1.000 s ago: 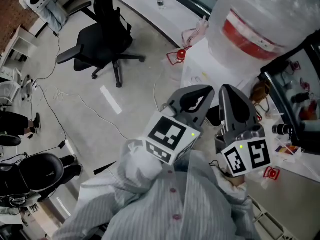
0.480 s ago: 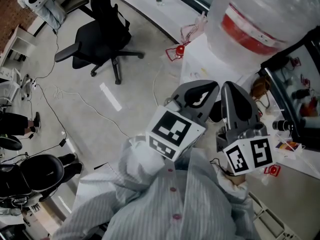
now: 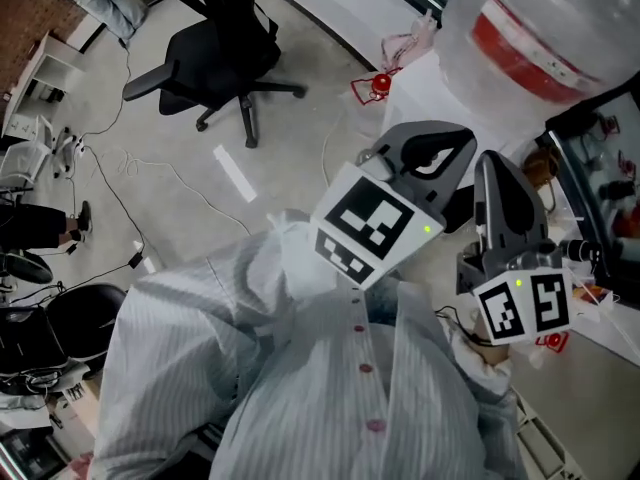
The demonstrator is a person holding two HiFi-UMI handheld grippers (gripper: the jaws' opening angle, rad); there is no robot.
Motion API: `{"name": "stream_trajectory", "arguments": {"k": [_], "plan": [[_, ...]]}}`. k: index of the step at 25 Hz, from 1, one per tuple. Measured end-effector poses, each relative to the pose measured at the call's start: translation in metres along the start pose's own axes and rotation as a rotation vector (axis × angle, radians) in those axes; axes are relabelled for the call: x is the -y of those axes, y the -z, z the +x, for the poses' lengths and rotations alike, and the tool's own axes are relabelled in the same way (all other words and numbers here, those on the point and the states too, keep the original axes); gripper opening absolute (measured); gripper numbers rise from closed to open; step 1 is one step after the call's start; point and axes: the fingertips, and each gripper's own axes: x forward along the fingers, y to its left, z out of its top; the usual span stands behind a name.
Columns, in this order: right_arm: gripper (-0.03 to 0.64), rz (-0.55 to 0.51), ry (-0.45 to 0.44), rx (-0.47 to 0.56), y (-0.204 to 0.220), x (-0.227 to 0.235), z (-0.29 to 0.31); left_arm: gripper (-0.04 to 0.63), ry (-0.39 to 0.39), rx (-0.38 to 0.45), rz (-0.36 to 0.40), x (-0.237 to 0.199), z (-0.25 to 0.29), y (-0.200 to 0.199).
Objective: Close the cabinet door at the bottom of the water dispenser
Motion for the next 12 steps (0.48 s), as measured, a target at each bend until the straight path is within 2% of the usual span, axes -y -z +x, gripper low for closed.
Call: {"name": "stream_trajectory", "arguments": {"k": [6, 12], "plan": [[0.014, 0.000, -0.004, -0.012, 0.001, -0.005, 0.003, 0.009, 0.076, -0.039, 0.012, 0.005, 0.001, 0.000], [0.014, -0.006, 0.005, -0.016, 0.001, -0.004, 0.004, 0.009, 0.066, -0.066, -0.013, -0.012, -0.002, 0.004]]}}
